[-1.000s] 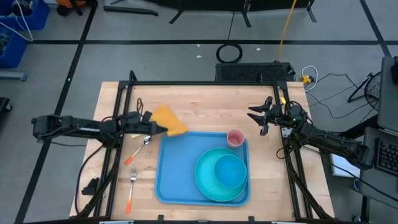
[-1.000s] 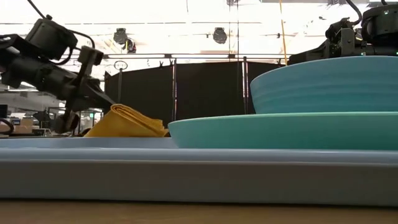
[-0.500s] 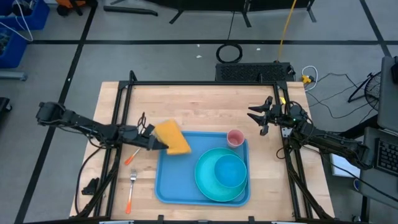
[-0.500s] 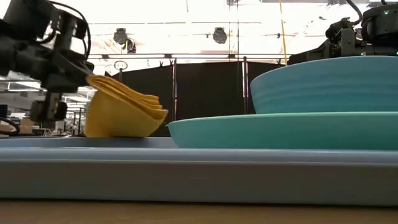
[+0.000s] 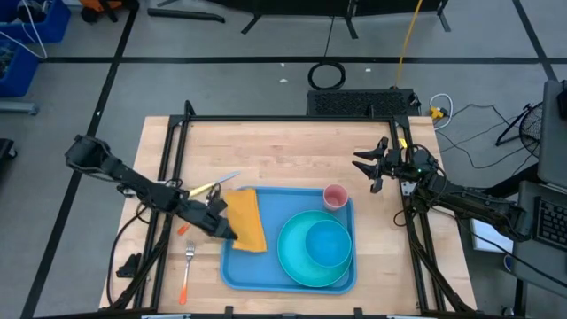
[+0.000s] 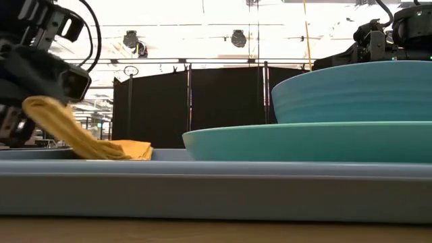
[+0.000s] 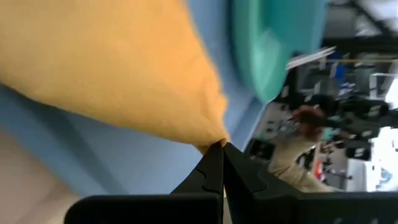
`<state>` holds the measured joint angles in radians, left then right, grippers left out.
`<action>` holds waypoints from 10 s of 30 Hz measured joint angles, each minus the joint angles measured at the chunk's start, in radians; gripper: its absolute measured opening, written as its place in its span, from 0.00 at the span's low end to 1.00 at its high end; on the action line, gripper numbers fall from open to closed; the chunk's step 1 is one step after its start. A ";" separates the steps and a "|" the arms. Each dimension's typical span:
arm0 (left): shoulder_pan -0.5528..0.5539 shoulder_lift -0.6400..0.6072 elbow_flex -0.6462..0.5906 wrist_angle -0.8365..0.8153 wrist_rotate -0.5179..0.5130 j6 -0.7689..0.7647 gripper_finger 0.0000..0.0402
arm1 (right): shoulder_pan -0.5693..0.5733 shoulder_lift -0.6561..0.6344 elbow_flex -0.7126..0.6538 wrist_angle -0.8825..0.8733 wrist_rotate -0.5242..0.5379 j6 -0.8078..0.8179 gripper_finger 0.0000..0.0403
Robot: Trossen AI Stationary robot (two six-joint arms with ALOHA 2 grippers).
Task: Set up tray
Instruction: Put the yellow napkin on the blue serving tray to the left of the green plate, then put the orange fork on the yellow napkin to the left of the green plate on the blue tray, then put the orange spoon on the yellow napkin to the left of the orange fork on the blue tray
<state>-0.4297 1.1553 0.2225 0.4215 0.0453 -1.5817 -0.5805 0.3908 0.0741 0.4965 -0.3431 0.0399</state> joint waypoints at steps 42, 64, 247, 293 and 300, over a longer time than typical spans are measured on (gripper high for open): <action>0.009 0.398 0.209 0.052 0.314 0.111 0.20 | 0.000 0.000 0.000 0.000 0.000 0.001 0.32; 0.086 -0.165 0.209 -0.742 -0.031 0.133 0.10 | 0.000 0.000 0.000 0.000 0.000 -0.003 0.32; -0.031 0.486 0.695 -0.882 -0.141 -0.339 0.04 | 0.000 0.000 0.000 0.060 0.000 0.158 0.32; -0.131 0.120 0.701 -1.501 -0.300 -0.189 0.41 | 0.000 0.000 0.000 0.051 0.000 0.158 0.32; -0.147 0.118 0.651 -1.619 -0.158 -0.170 0.41 | 0.000 0.000 0.000 0.052 0.000 0.158 0.32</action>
<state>-0.5766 1.2732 0.8737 -1.1973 -0.1127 -1.7514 -0.5804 0.3912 0.0738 0.5480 -0.3431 0.1974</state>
